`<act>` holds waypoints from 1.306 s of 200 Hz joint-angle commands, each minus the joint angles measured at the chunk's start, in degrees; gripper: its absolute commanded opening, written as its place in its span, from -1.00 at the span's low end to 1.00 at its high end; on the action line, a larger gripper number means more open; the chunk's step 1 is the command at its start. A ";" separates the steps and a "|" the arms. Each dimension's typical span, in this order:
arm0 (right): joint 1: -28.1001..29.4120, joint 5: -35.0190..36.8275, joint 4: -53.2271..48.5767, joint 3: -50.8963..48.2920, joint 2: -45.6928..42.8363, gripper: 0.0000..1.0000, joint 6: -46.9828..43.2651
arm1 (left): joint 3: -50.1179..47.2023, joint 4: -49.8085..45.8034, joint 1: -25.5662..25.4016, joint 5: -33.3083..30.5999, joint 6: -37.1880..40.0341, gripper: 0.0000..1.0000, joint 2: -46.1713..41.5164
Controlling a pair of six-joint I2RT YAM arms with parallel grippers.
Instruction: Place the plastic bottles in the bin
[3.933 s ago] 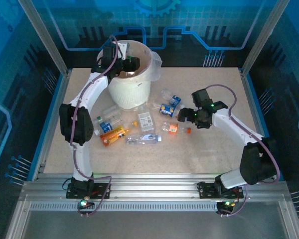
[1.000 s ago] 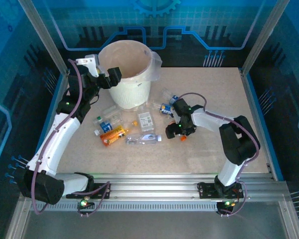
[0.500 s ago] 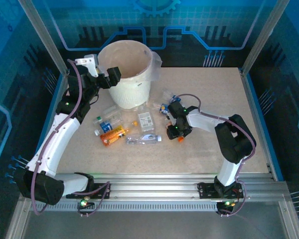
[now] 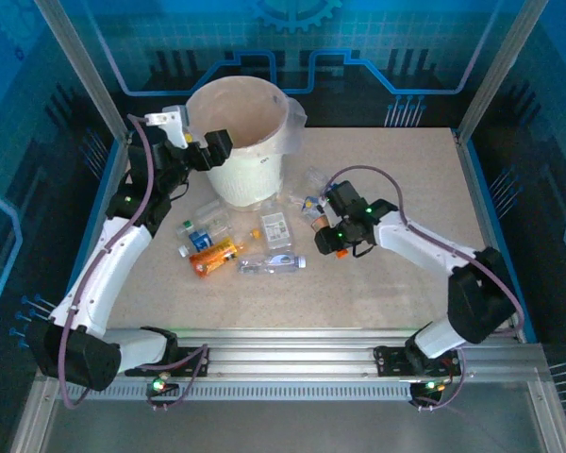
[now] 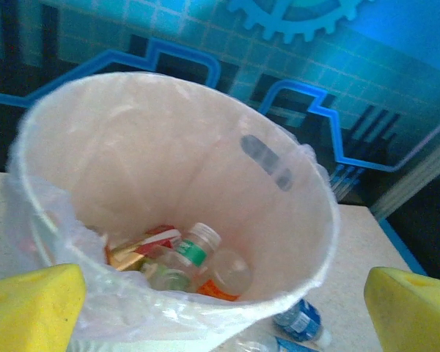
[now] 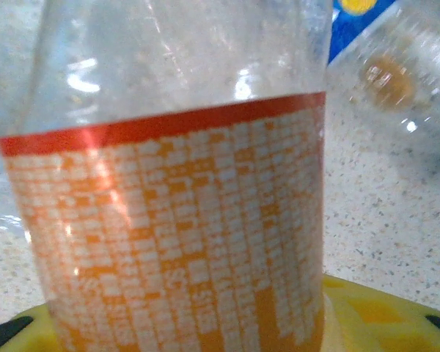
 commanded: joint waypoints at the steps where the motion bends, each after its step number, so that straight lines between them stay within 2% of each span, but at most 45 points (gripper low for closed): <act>1: 0.58 -2.13 0.13 1.50 -4.25 -0.27 -0.20 | -1.06 3.73 -0.55 9.46 -2.50 0.98 -0.95; 61: 0.59 -9.17 10.93 1.18 -14.21 -0.29 -0.55 | -4.04 8.29 -0.55 26.70 -5.32 0.98 -0.39; 89: 0.56 -12.80 16.48 0.74 -16.27 -0.31 -0.22 | -6.47 15.15 -1.02 37.23 -7.56 0.98 -0.08; 107: 0.58 -14.51 19.02 0.84 -16.77 -0.33 0.21 | -7.54 18.57 -2.07 41.57 -7.62 0.98 0.40; 137: 0.58 -17.45 23.54 0.56 -16.94 -0.34 1.72 | -7.86 20.71 -5.81 45.06 -5.87 0.98 2.13; 166: 0.66 -18.94 25.34 1.08 -16.60 -0.34 2.82 | -6.12 19.06 -9.75 45.65 -3.12 0.98 4.63; 261: 1.28 -21.07 27.61 1.51 -16.67 -0.34 3.64 | -0.89 21.63 -15.31 46.50 -4.94 0.97 12.31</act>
